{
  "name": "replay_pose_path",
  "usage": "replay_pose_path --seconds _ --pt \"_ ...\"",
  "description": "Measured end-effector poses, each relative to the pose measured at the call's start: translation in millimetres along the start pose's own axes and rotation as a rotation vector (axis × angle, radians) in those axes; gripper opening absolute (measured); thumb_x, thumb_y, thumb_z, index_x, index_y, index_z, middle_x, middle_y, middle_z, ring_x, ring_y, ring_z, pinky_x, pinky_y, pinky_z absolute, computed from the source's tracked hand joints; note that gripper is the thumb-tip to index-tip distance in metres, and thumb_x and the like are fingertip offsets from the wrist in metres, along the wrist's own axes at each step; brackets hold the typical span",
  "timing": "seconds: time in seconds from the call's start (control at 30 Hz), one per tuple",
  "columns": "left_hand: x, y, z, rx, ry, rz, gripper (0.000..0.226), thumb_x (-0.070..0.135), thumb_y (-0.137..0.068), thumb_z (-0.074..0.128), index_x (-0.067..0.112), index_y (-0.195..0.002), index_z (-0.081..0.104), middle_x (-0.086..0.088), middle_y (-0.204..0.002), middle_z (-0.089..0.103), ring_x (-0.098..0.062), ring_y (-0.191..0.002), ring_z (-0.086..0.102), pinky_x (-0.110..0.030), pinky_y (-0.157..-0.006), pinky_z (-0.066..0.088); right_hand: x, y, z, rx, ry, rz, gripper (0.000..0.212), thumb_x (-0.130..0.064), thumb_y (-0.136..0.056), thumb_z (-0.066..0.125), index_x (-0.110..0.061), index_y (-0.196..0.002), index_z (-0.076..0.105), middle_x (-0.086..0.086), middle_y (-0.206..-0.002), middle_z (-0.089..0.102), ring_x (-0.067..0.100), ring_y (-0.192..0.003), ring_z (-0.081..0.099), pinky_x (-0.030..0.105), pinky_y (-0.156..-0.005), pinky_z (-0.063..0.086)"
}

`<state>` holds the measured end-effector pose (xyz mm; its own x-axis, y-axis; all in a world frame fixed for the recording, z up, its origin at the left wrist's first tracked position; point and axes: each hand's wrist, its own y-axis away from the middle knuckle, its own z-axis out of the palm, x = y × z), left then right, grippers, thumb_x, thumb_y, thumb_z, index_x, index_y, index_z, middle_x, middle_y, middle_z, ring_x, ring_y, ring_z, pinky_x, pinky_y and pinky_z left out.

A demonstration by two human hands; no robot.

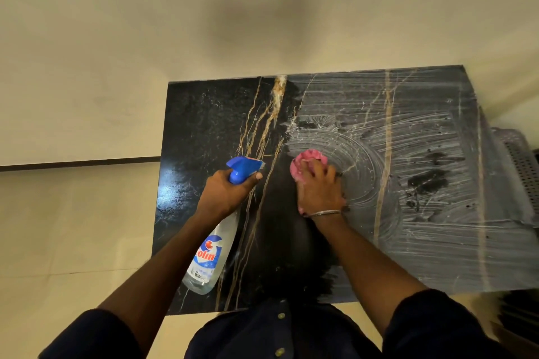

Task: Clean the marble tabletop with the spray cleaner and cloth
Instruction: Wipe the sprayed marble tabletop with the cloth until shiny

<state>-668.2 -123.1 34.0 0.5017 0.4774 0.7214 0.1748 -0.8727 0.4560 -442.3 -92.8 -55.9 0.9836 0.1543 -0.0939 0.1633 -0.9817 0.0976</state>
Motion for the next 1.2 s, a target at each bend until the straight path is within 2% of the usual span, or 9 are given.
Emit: replay_pose_path --seconds 0.23,0.33,0.43,0.57,0.67,0.77,0.93,1.03,1.2 --pt "6.1 -9.0 0.2 0.010 0.002 -0.005 0.047 0.055 -0.083 0.064 0.013 -0.103 0.062 0.000 -0.074 0.064 -0.011 -0.064 0.061 -0.022 -0.058 0.046 -11.8 -12.1 -0.4 0.005 -0.084 0.294 0.060 -0.038 -0.087 0.058 -0.022 -0.144 0.043 0.013 -0.145 0.040 0.042 -0.119 0.042 0.047 -0.087 0.047" --pt "10.2 -15.2 3.5 0.029 -0.021 -0.005 0.048 0.058 -0.081 0.065 0.015 -0.102 0.063 0.003 -0.071 0.062 -0.008 -0.060 0.059 -0.020 -0.054 0.042 -50.1 -18.4 -1.3 -0.043 -0.072 0.093 0.060 -0.040 -0.090 0.054 -0.022 -0.145 0.039 0.013 -0.146 0.037 0.037 -0.115 0.044 0.045 -0.084 0.049" --pt "14.9 -22.2 6.9 0.049 -0.031 0.006 0.054 0.062 -0.078 0.065 0.014 -0.102 0.065 0.001 -0.070 0.064 -0.010 -0.061 0.060 -0.023 -0.056 0.044 -78.8 -23.0 -1.6 -0.061 -0.089 -0.075 0.045 -0.038 -0.090 0.052 -0.019 -0.131 0.052 0.009 -0.140 0.044 0.032 -0.108 0.047 0.043 -0.081 0.049" --pt "21.8 -30.8 7.0 0.039 -0.018 0.027 0.052 0.059 -0.079 0.066 0.012 -0.101 0.066 0.003 -0.069 0.063 -0.009 -0.060 0.060 -0.023 -0.057 0.045 -59.6 -27.2 -1.0 -0.070 -0.031 -0.223 0.050 -0.040 -0.090 0.052 -0.021 -0.136 0.048 0.008 -0.140 0.044 0.031 -0.108 0.047 0.042 -0.077 0.050" --pt "23.5 -35.9 1.9 0.023 -0.019 0.045 0.044 0.056 -0.081 0.067 0.014 -0.093 0.063 0.006 -0.065 0.059 -0.007 -0.058 0.057 -0.022 -0.056 0.042 -15.1 -31.1 -1.1 -0.027 -0.012 -0.061 0.056 -0.040 -0.088 0.052 -0.025 -0.140 0.044 0.009 -0.138 0.045 0.032 -0.109 0.046 0.039 -0.075 0.050" --pt "23.3 -41.5 -2.6 0.001 -0.019 0.052 0.043 0.055 -0.081 0.066 0.013 -0.091 0.063 0.004 -0.066 0.060 -0.010 -0.060 0.058 -0.022 -0.059 0.043 23.3 -37.7 -6.9 -0.013 -0.029 0.108 0.057 -0.037 -0.086 0.054 -0.023 -0.141 0.047 0.012 -0.140 0.045 0.039 -0.118 0.043 0.047 -0.083 0.049" --pt "25.4 -48.4 -7.2 0.002 -0.010 0.063 0.047 0.056 -0.081 0.065 0.012 -0.095 0.065 -0.007 -0.076 0.068 -0.018 -0.068 0.066 -0.031 -0.066 0.054 -4.3 -47.5 -10.5 -0.060 -0.085 0.328 0.060 -0.040 -0.090 0.051 -0.021 -0.146 0.038 0.015 -0.147 0.035 0.044 -0.129 0.033 0.053 -0.088 0.049" --pt "26.6 -50.3 -8.1 0.025 -0.024 0.079 0.047 0.057 -0.081 0.065 0.012 -0.095 0.066 -0.008 -0.078 0.070 -0.020 -0.071 0.068 -0.029 -0.067 0.054 -43.9 -54.4 -7.3 -0.073 -0.056 0.131 0.062 -0.042 -0.091 0.050 -0.020 -0.146 0.035 0.014 -0.144 0.036 0.038 -0.120 0.041 0.046 -0.080 0.052" --pt "26.7 -56.3 -8.3 0.054 -0.038 0.045 0.050 0.059 -0.080 0.064 0.015 -0.103 0.065 -0.005 -0.080 0.070 -0.017 -0.074 0.068 -0.033 -0.072 0.056 -89.0 -60.0 -8.0 -0.153 -0.066 -0.126 0.052 -0.039 -0.093 0.049 -0.016 -0.139 0.041 0.010 -0.143 0.038 0.034 -0.120 0.041 0.045 -0.081 0.050"
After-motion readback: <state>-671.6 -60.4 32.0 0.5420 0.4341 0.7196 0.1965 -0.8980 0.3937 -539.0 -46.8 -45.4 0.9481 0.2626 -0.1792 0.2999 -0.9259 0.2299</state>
